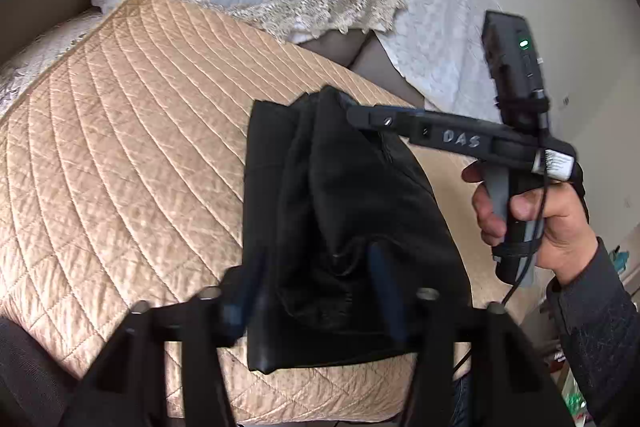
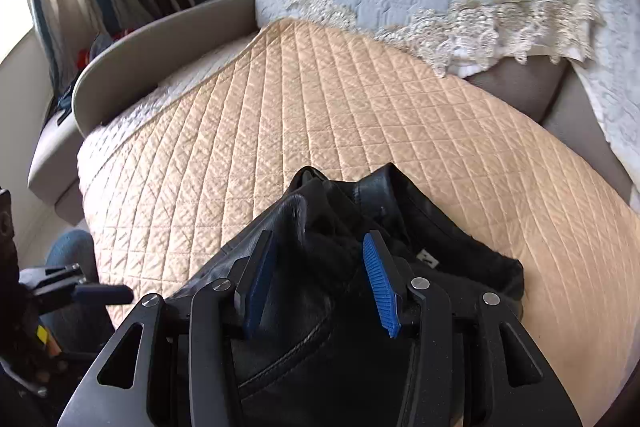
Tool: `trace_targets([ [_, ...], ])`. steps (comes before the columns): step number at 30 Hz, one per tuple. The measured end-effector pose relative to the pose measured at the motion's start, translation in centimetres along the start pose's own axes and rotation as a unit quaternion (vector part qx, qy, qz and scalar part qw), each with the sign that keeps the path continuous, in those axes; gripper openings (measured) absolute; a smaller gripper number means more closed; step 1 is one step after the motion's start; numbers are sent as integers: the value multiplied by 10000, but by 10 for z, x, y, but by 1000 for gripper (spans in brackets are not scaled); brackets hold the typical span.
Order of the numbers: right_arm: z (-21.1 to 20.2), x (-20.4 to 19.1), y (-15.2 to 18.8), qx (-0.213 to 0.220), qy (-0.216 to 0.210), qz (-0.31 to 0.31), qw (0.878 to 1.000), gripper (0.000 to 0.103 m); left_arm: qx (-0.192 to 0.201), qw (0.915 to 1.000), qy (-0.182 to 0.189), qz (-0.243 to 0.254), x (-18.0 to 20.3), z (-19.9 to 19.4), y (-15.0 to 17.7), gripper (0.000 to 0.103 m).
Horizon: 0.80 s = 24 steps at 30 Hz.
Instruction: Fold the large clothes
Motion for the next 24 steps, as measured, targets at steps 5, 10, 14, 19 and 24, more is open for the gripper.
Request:
trace_targets([
  [5,14,0,3,-285,-104,-112,9995,2,-258,9996,95,-81,1,18,7,67],
  [10,14,-1,-3,-185,-145,-79,9997,1,-310,9993,8,198,7,25,13,20],
  [14,31,-3,-7,-214,-139,-107,9996,1,-167,9996,-161,135,-1,18,14,13],
  [19,66,-4,11,-436,-47,-166,9989,1,-140,9996,-206,138,-14,23,22,13],
  [24,69,-5,11,-495,50,-246,9985,1,-82,9994,-225,249,-15,24,26,14],
])
Point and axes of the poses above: each gripper's, at about its wrist camera, not at the fingertips, and z roughly the way its jaws point, x to its right, y to its underside, the point moved 8 cm from there along z, roughly the way its jaws point, and after that the axes turned 4 degrees about -y, right-handed, at the moved point
